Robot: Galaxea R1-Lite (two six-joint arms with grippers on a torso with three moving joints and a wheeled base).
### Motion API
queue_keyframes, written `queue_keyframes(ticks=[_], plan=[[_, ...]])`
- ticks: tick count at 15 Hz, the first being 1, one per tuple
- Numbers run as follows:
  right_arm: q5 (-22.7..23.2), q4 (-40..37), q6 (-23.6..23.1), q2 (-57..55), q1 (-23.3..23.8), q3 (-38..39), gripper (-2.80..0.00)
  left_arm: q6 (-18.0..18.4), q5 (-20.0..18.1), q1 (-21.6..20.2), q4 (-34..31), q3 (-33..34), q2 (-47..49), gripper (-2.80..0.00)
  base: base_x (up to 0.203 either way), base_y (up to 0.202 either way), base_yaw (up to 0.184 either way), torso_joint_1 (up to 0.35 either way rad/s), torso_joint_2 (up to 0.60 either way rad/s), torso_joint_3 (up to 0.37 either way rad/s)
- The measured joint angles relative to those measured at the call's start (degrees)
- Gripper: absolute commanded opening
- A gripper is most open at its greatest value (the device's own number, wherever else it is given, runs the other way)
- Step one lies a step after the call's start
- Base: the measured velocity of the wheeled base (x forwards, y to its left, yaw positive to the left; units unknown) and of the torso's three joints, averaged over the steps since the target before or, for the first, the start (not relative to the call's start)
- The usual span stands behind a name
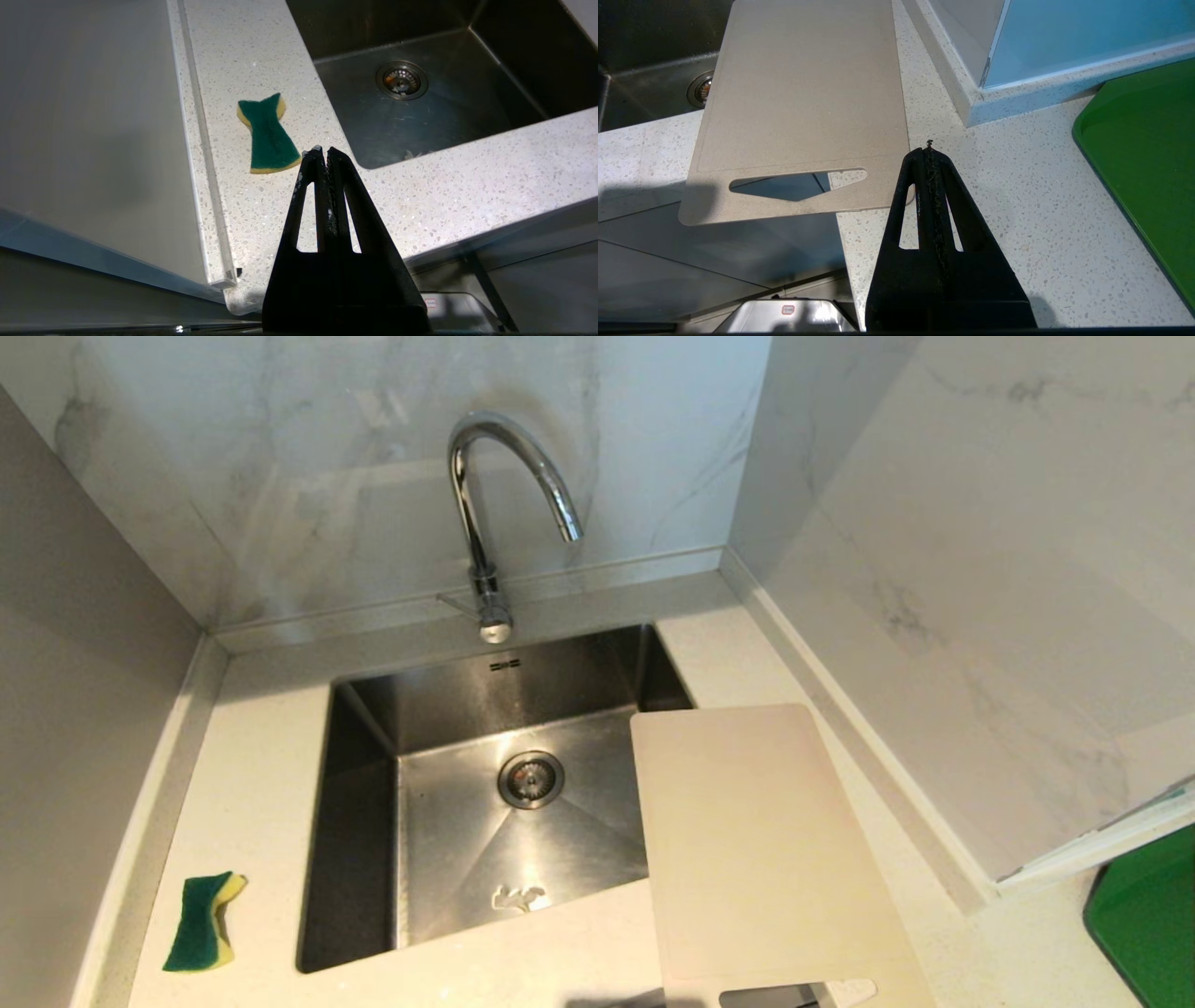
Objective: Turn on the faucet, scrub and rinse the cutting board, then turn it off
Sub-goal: Turn on the tap
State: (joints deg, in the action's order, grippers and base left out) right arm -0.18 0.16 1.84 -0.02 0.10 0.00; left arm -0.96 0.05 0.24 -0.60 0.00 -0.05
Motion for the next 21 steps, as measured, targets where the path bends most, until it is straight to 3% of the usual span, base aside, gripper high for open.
queue_keyframes(ticks=[3, 6, 16, 21], plan=[[0.10, 0.05, -0.45, 0.00, 0.00, 0.00, -2.80, 2.10, -0.05, 0.00, -0.34, -0.39, 0.35, -2.80, 0.000, 0.000, 0.000, 0.000, 0.00, 0.000], [0.16, 0.15, -0.83, 0.00, 0.00, 0.00, -2.80, 2.26, -0.36, 0.06, -0.16, -5.53, 4.18, -2.80, 0.000, 0.000, 0.000, 0.000, 0.00, 0.000], [0.18, 0.17, -0.88, 0.00, 0.00, 0.00, -2.80, 4.26, -2.38, 2.10, 0.18, -38.14, 35.73, -2.80, 0.000, 0.000, 0.000, 0.000, 0.00, 0.000], [0.18, 0.16, -0.90, 0.00, 0.00, 0.00, -2.80, 5.12, -3.32, 2.40, 0.30, -46.55, 47.00, -2.80, 0.000, 0.000, 0.000, 0.000, 0.00, 0.000]])
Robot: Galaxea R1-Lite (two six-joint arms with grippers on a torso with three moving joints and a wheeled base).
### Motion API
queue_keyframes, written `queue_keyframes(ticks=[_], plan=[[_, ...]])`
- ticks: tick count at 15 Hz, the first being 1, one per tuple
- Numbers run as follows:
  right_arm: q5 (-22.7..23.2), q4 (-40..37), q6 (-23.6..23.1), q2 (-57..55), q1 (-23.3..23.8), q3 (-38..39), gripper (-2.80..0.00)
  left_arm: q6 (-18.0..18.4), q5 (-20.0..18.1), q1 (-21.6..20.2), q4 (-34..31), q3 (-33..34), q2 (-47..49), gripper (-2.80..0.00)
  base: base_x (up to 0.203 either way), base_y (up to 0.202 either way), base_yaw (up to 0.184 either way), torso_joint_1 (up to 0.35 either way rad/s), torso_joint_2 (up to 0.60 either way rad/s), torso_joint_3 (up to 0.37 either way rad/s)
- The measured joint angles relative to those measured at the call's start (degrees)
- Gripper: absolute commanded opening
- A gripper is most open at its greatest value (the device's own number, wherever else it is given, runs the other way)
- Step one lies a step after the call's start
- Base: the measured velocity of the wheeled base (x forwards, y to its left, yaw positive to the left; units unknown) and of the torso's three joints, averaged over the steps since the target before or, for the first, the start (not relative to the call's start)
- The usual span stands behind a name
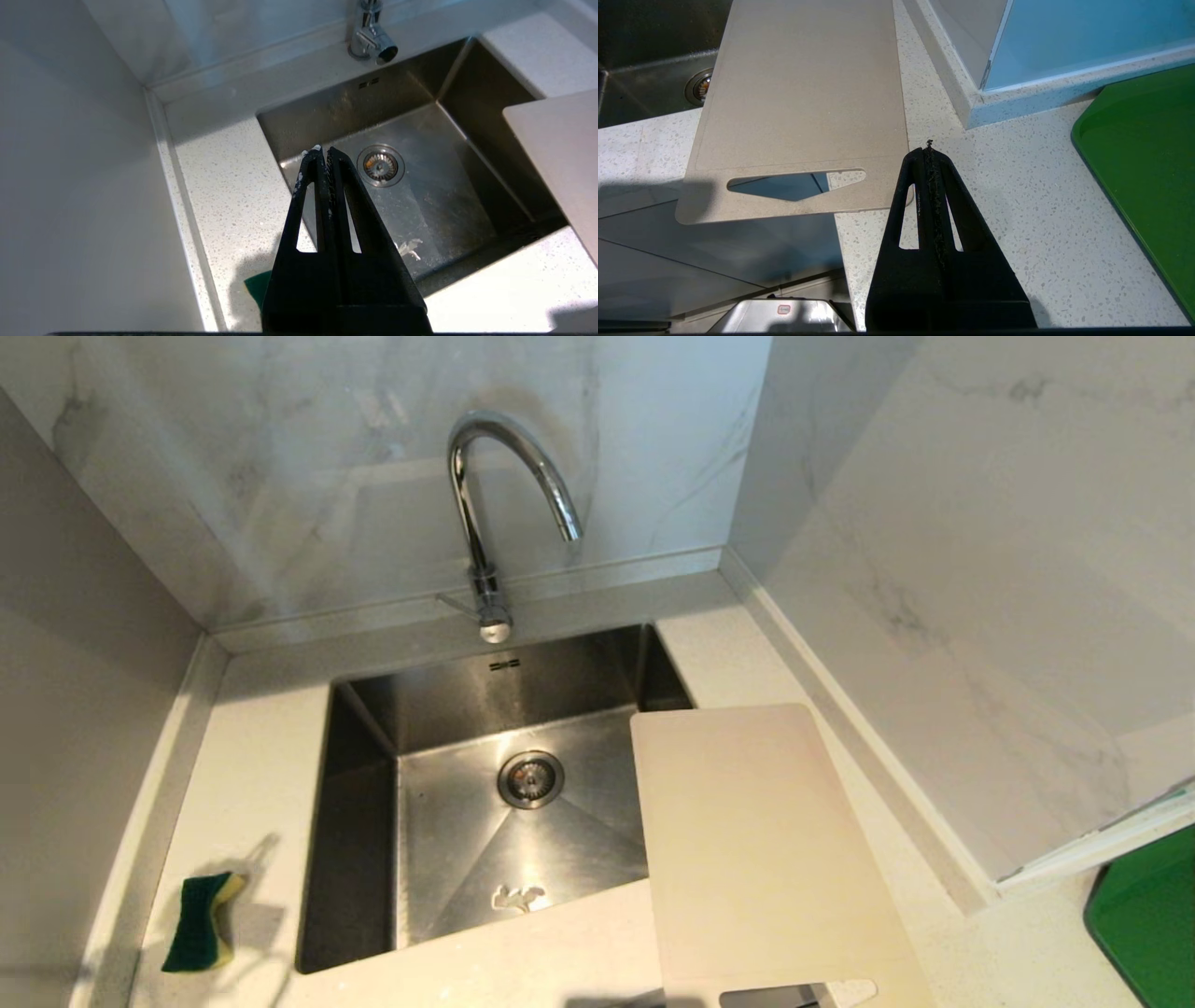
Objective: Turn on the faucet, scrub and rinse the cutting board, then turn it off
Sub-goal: Turn on the tap
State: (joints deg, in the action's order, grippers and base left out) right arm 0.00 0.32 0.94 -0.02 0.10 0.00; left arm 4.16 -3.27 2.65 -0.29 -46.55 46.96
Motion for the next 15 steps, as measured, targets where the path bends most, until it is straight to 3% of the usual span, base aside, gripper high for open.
queue_keyframes(ticks=[7, 15], plan=[[0.00, -0.02, 0.02, 0.00, 0.00, 0.00, -2.80, 0.65, 0.28, 1.15, 0.00, -6.72, 7.59, -2.80, 0.000, 0.000, 0.000, 0.000, 0.00, 0.000], [0.00, -0.02, 0.01, 0.00, 0.00, 0.00, -2.80, 0.81, 0.51, 3.53, -1.03, -24.36, 25.72, -2.80, 0.000, 0.000, 0.000, 0.000, 0.00, 0.000]])
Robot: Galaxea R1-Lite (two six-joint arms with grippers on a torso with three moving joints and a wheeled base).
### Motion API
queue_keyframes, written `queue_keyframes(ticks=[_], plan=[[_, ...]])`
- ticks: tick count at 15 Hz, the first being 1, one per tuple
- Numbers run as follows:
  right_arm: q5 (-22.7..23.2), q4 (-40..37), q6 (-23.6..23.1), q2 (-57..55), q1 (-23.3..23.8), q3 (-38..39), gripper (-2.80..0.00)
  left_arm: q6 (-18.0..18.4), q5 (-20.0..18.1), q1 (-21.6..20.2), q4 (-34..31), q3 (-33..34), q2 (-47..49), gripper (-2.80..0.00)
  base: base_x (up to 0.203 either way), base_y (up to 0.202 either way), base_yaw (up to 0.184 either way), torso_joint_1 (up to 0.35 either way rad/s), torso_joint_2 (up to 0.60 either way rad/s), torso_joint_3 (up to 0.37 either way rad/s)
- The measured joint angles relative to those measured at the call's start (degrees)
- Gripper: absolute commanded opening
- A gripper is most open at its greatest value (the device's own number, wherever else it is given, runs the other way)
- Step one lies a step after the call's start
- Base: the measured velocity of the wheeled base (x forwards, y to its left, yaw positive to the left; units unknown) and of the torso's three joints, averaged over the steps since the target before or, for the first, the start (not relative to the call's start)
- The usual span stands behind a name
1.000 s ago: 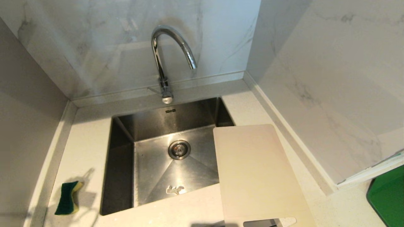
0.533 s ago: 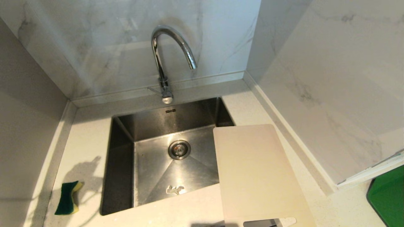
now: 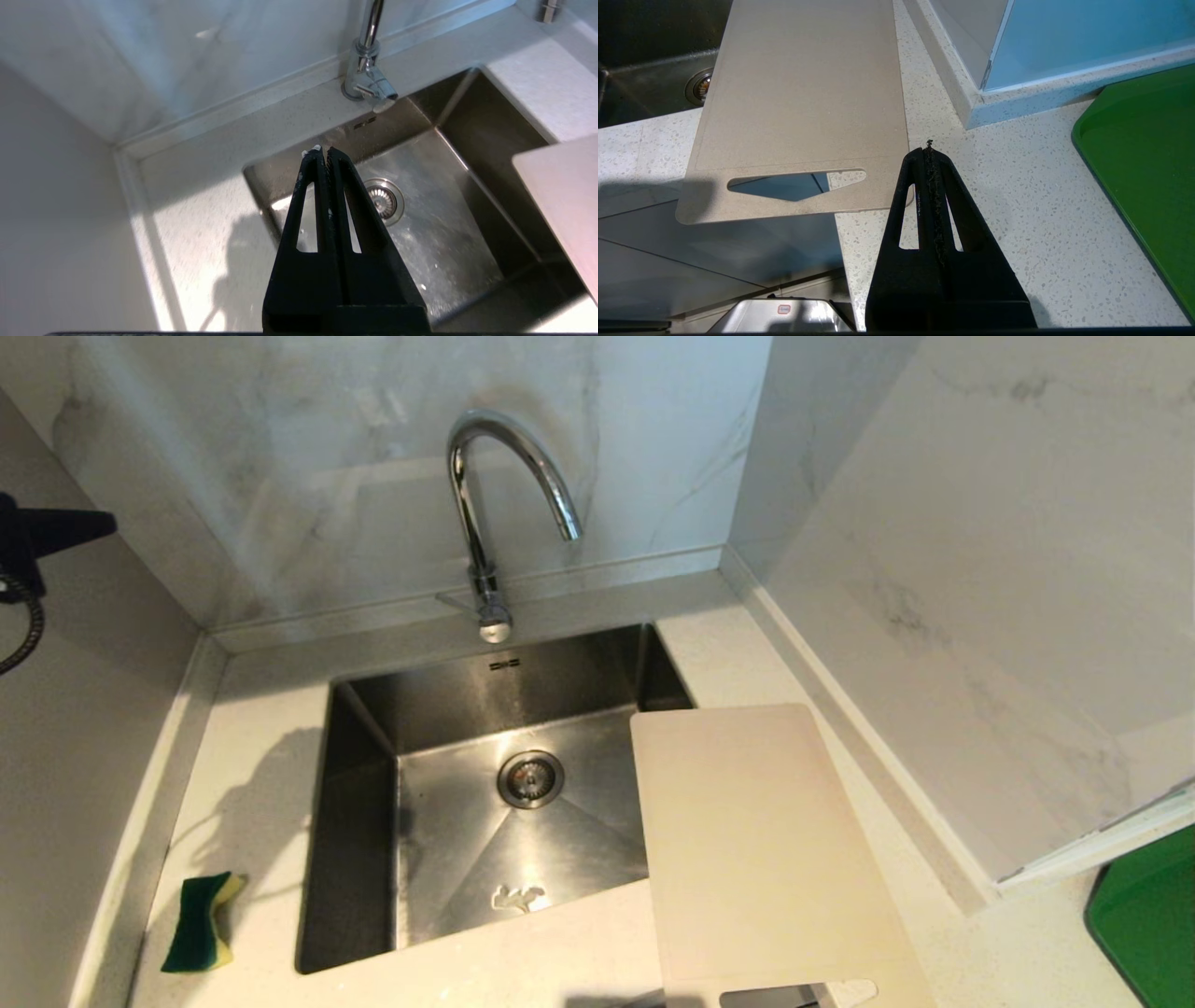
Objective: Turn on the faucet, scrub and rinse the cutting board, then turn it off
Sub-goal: Turn on the tap
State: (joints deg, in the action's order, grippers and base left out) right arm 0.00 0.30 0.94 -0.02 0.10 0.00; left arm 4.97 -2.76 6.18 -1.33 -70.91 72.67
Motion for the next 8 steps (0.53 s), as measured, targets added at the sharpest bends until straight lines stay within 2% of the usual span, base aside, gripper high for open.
queue_keyframes(ticks=[8], plan=[[0.00, 0.00, 0.00, 0.00, 0.00, 0.00, -2.80, -0.02, 3.55, 3.33, -1.95, -16.09, 19.18, -2.80, 0.000, 0.000, 0.000, 0.000, 0.00, 0.000]])
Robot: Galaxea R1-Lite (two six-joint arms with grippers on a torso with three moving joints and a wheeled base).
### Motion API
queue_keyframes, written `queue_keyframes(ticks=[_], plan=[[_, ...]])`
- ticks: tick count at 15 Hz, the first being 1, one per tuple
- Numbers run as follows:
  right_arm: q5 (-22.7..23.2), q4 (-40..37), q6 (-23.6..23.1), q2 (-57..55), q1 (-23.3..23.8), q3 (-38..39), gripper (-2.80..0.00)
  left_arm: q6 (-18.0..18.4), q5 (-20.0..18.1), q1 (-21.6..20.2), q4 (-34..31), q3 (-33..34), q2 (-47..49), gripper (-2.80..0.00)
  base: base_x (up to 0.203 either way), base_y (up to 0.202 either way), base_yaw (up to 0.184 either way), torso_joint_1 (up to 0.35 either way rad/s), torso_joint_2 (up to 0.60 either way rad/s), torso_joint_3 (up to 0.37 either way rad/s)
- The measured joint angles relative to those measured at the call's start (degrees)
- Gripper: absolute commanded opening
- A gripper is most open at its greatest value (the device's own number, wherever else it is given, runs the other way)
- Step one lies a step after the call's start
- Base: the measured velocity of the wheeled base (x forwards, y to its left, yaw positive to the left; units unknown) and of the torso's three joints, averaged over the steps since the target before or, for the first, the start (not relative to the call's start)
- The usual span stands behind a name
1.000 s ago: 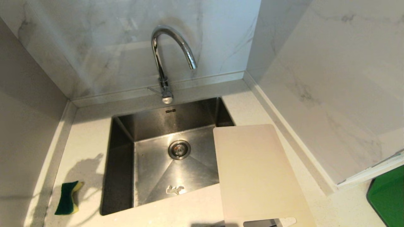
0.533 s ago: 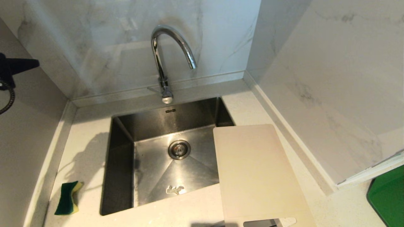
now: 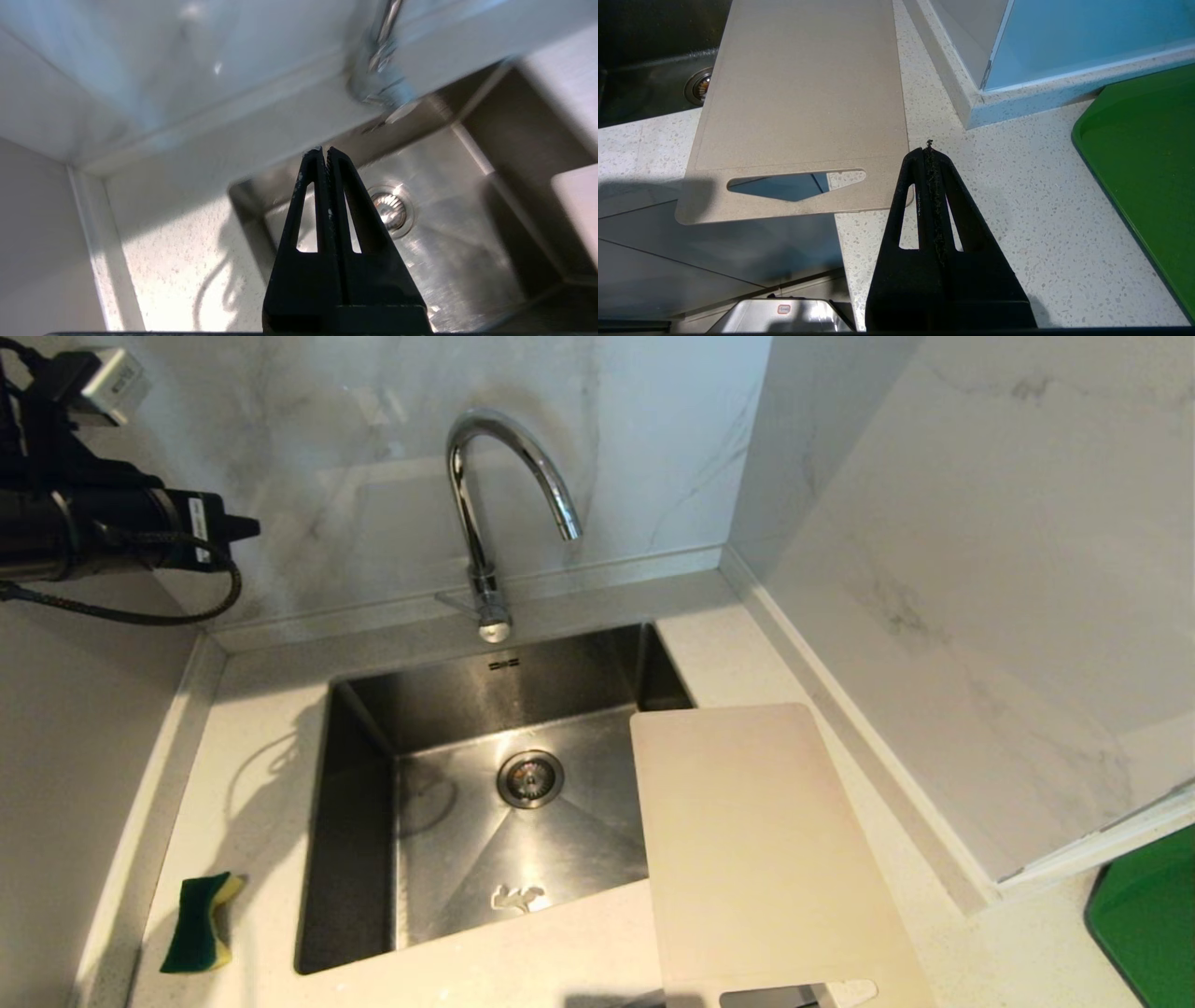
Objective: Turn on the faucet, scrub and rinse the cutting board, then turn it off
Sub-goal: Turn on the tap
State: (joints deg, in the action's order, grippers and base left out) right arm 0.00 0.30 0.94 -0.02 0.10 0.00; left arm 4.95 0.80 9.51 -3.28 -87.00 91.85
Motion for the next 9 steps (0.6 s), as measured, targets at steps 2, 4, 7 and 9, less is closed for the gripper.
queue_keyframes(ticks=[2, 4, 7, 9], plan=[[0.00, 0.02, 0.01, 0.00, 0.00, 0.00, -2.80, -0.11, 5.13, 1.34, -1.78, -2.09, 3.69, -2.80, 0.000, 0.000, 0.000, 0.000, 0.00, 0.000], [0.00, 0.02, 0.04, 0.00, 0.00, 0.00, -2.80, -1.68, 11.35, 4.52, -1.86, -4.27, 7.48, -2.80, 0.000, 0.000, 0.000, 0.000, 0.00, 0.000], [0.00, 0.02, 0.02, 0.00, 0.00, 0.00, -2.80, -9.58, 17.96, 9.31, -1.68, -11.77, 12.94, -2.80, 0.000, 0.000, 0.000, 0.000, 0.00, 0.000], [0.00, 0.02, 0.02, 0.00, 0.00, 0.00, -2.80, -16.81, 21.72, 12.20, -1.98, -16.15, 16.33, -2.80, 0.000, 0.000, 0.000, 0.000, 0.00, 0.000]])
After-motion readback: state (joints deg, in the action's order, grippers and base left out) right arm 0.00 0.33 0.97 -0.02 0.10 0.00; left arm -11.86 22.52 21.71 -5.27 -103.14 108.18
